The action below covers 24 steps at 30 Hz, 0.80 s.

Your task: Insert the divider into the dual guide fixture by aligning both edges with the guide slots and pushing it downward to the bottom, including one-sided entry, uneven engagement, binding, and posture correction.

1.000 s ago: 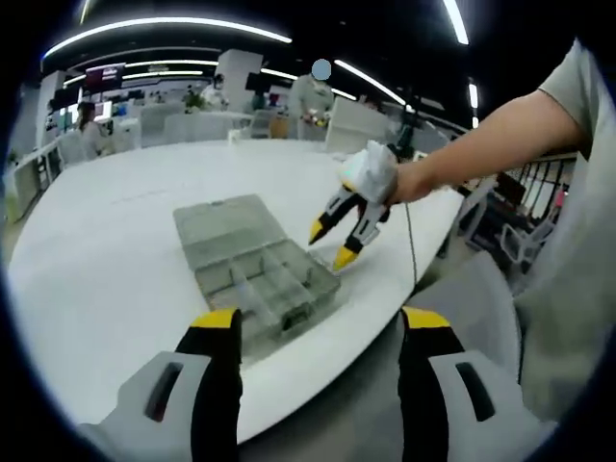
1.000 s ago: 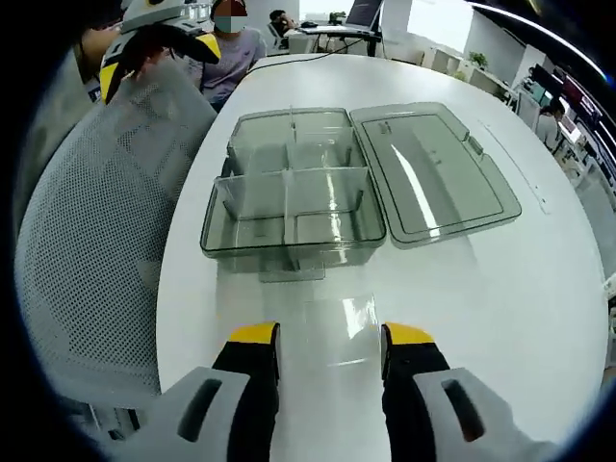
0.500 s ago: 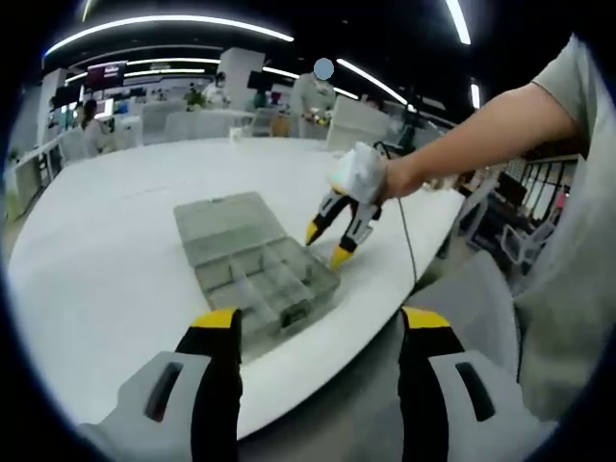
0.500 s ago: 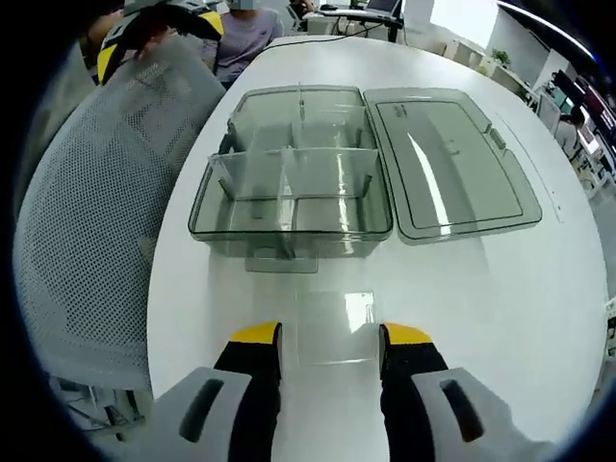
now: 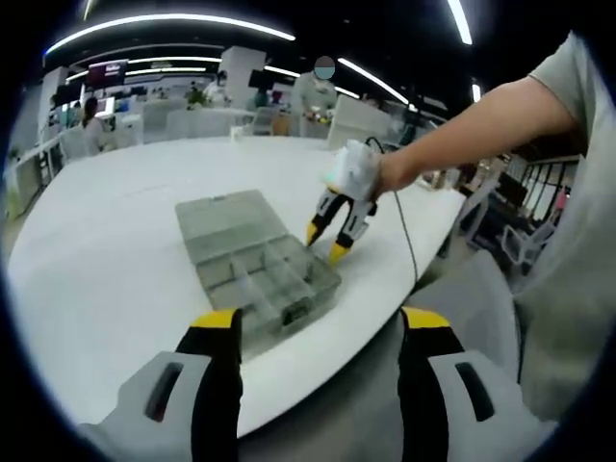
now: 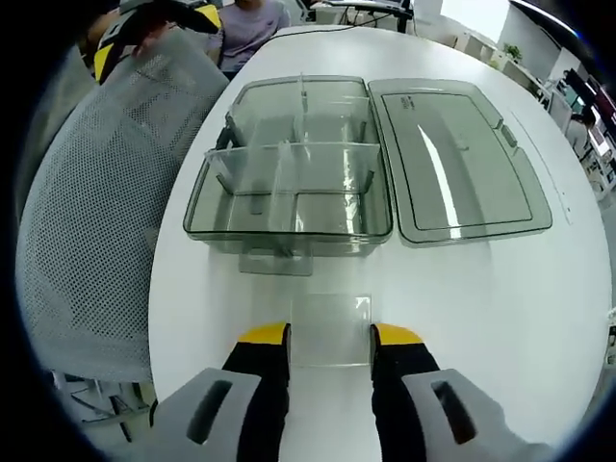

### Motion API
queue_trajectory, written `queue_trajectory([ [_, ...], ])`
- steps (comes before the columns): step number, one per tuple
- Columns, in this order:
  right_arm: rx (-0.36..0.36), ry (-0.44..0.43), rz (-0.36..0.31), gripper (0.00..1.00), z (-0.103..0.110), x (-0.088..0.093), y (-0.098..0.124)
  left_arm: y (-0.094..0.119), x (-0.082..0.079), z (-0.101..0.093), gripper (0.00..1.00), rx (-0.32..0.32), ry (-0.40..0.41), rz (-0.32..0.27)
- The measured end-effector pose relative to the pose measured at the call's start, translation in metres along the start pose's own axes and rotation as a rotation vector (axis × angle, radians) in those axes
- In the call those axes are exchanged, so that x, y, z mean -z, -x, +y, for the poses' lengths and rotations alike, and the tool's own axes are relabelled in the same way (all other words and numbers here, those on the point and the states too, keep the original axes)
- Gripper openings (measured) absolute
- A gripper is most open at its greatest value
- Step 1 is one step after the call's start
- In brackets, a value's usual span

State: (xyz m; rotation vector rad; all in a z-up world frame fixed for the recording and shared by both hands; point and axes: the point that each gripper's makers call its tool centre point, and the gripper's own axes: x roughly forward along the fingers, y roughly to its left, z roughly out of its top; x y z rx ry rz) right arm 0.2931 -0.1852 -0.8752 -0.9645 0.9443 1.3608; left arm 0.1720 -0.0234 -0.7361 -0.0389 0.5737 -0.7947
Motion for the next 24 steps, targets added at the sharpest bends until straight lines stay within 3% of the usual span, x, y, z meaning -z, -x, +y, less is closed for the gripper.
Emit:
queue_trajectory([
  [14,-0.003,0.006,0.053,0.27,0.010,0.002,0.002,0.001,-0.002,-0.002,0.62,-0.002,0.000,-0.006],
  [24,0.008,-0.010,0.066,0.27,0.014,0.005,0.017,0.001,-0.001,-0.003,0.62,0.000,-0.004,-0.002],
])
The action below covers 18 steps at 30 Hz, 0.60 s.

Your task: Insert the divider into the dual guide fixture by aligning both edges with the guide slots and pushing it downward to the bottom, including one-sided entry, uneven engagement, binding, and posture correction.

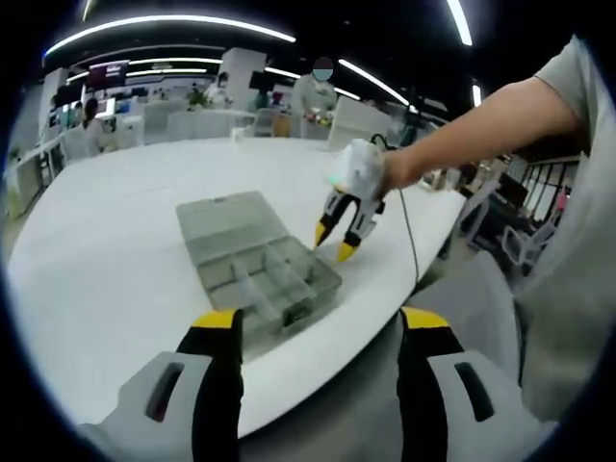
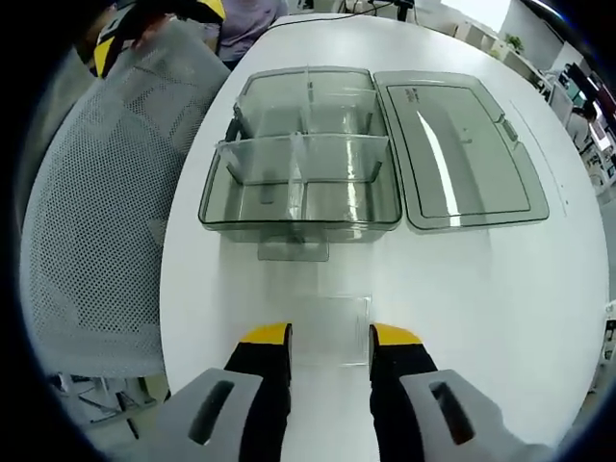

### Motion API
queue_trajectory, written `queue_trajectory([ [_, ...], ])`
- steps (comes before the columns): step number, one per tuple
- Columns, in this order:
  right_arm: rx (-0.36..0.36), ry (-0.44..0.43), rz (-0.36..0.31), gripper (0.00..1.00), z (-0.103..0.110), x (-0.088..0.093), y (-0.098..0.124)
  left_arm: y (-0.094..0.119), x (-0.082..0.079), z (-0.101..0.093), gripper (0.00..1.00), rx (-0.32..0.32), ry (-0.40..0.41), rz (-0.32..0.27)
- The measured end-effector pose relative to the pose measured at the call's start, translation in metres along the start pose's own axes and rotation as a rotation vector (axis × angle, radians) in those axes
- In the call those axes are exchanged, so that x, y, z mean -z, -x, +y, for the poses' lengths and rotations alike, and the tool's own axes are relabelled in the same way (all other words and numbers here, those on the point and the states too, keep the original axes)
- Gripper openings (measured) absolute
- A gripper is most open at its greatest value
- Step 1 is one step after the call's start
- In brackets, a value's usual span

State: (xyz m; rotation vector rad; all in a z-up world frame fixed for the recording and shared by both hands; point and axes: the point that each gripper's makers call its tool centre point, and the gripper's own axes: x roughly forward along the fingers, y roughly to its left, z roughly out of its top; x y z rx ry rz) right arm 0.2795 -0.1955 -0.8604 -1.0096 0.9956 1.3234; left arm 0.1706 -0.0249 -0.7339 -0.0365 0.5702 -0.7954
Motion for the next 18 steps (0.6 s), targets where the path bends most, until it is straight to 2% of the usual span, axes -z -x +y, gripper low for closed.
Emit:
queue_trajectory([
  [9,0.020,0.022,0.009,0.27,0.001,-0.003,0.016,-0.001,-0.001,-0.002,0.61,0.013,0.000,0.004],
  [18,0.051,0.061,-0.007,0.26,0.012,-0.016,0.037,-0.012,-0.006,-0.001,0.58,0.047,0.034,-0.003],
])
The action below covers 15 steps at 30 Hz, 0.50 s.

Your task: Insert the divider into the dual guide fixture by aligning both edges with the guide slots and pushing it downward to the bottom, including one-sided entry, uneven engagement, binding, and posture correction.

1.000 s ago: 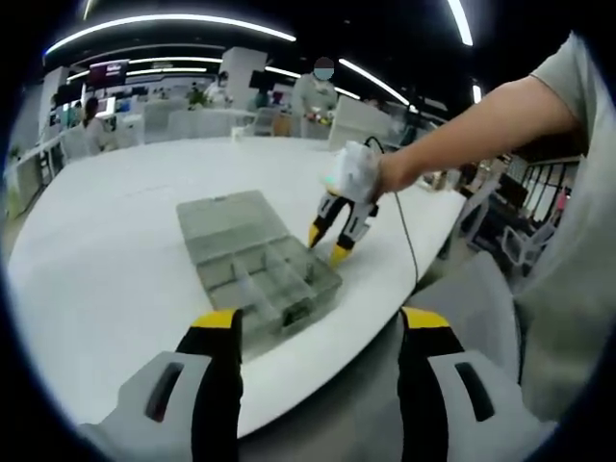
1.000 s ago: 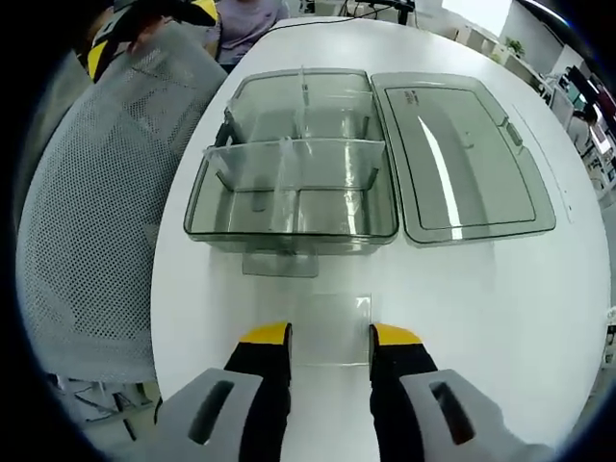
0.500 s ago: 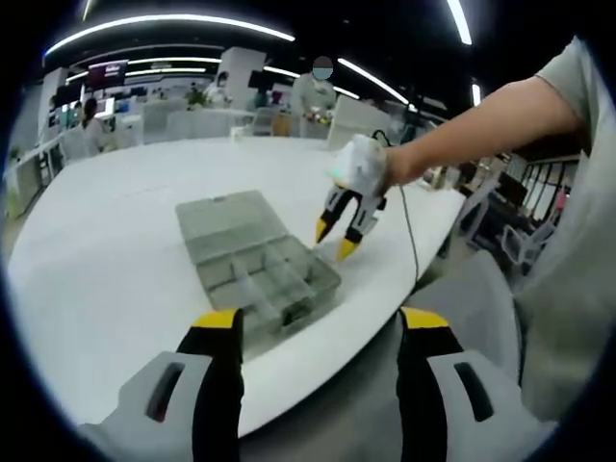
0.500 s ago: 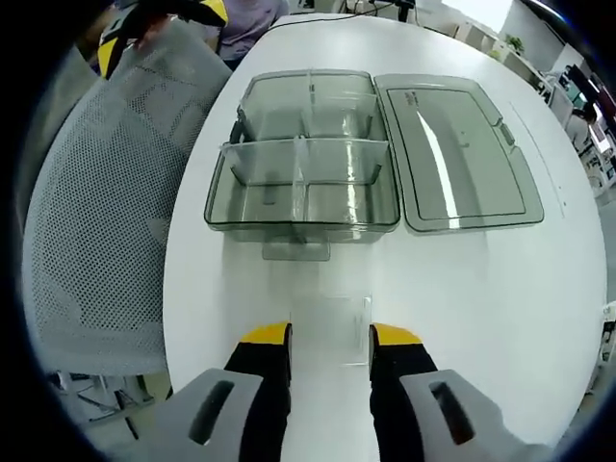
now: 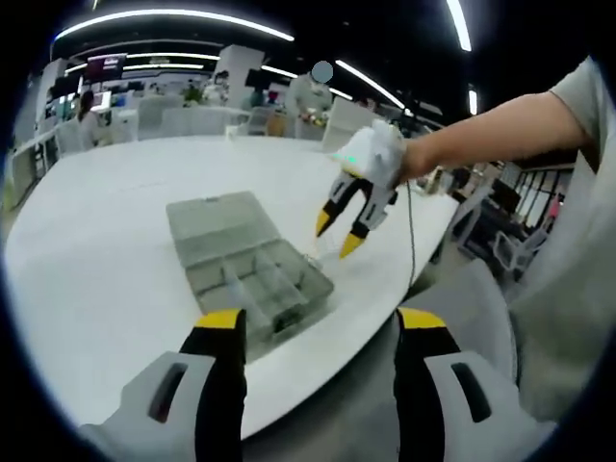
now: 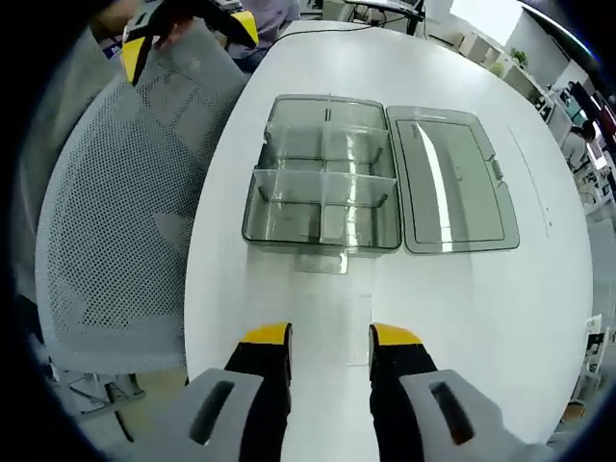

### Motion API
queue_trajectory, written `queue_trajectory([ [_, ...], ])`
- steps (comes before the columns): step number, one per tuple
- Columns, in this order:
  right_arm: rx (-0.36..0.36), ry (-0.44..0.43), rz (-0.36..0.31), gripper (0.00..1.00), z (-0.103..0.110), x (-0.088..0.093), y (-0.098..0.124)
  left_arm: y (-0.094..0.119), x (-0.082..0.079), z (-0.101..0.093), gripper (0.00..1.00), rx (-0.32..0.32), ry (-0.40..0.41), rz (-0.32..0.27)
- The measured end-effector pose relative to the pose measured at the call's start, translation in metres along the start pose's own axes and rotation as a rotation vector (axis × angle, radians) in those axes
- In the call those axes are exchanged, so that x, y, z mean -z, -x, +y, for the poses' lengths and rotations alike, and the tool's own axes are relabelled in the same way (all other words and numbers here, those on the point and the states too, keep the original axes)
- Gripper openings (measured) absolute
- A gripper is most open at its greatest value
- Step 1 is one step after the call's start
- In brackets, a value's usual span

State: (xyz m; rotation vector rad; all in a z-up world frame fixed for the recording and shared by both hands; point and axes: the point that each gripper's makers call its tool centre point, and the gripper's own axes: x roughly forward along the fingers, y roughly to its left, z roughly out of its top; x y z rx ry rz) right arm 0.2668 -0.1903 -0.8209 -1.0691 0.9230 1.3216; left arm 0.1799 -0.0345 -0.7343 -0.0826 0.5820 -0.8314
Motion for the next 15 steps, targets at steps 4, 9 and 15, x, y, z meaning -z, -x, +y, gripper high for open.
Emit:
queue_trajectory([
  [4,0.024,0.025,-0.011,0.26,0.007,-0.011,0.011,-0.009,-0.002,-0.002,0.56,0.023,0.005,0.010],
  [9,0.047,0.053,-0.029,0.26,0.014,-0.025,0.021,-0.019,-0.006,-0.003,0.52,0.056,0.036,0.016],
  [15,0.074,0.098,-0.057,0.26,0.028,-0.049,0.030,-0.034,-0.011,-0.007,0.48,0.089,0.041,0.035],
])
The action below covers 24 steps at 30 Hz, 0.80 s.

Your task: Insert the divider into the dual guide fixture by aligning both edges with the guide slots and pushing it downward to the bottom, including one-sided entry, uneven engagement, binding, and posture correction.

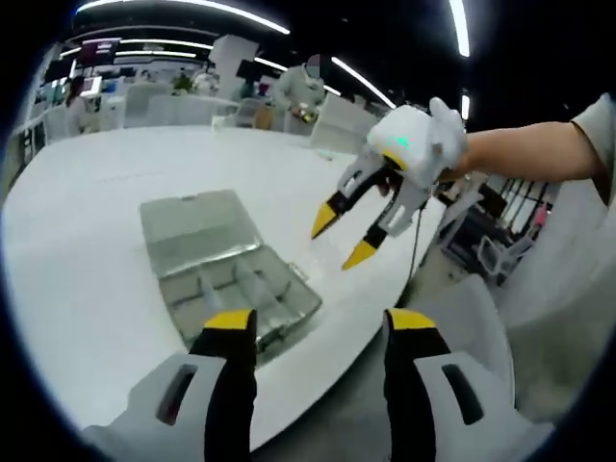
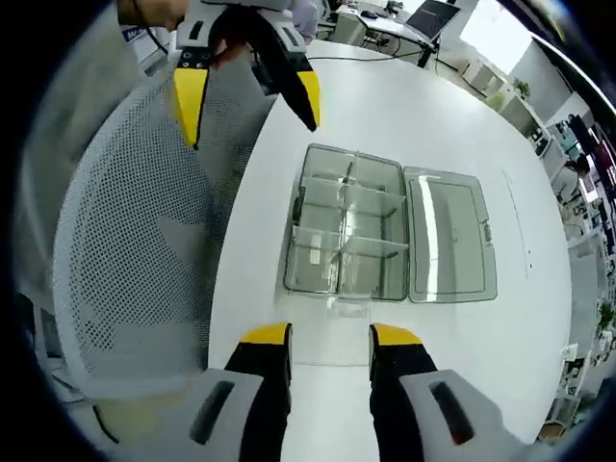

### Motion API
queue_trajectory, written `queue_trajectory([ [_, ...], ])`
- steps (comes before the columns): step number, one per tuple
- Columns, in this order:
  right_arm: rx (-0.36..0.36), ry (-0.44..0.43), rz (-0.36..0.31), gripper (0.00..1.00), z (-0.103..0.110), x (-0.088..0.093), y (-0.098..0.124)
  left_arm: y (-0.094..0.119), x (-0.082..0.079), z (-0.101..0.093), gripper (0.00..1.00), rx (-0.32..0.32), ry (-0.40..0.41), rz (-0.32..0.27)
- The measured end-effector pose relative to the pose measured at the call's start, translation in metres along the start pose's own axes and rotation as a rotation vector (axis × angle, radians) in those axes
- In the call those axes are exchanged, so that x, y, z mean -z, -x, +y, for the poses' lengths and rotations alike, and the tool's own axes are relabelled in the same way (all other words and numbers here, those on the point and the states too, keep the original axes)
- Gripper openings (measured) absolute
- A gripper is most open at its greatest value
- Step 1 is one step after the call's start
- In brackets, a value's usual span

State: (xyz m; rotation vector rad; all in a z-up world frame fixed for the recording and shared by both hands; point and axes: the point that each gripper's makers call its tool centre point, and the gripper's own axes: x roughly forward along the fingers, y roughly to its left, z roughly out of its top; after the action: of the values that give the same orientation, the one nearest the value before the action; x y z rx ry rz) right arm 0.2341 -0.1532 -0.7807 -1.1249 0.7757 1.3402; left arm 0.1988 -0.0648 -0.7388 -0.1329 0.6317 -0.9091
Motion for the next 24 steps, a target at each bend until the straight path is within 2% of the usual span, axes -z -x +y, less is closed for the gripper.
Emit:
queue_trajectory([
  [4,0.012,0.028,-0.023,0.26,0.006,-0.019,0.006,-0.009,-0.001,0.000,0.44,0.015,0.015,0.015],
  [11,0.043,0.063,-0.064,0.26,0.012,-0.047,0.017,-0.015,-0.009,0.000,0.39,0.035,0.084,-0.008],
  [13,0.046,0.066,-0.070,0.26,0.013,-0.052,0.019,-0.015,-0.011,0.001,0.36,0.037,0.104,-0.010],
  [17,0.060,0.068,-0.089,0.26,0.015,-0.061,0.022,-0.014,-0.018,-0.002,0.32,0.068,0.197,-0.054],
  [24,0.078,0.090,-0.100,0.26,0.021,-0.072,0.026,-0.011,-0.015,-0.001,0.25,0.085,0.296,-0.072],
])
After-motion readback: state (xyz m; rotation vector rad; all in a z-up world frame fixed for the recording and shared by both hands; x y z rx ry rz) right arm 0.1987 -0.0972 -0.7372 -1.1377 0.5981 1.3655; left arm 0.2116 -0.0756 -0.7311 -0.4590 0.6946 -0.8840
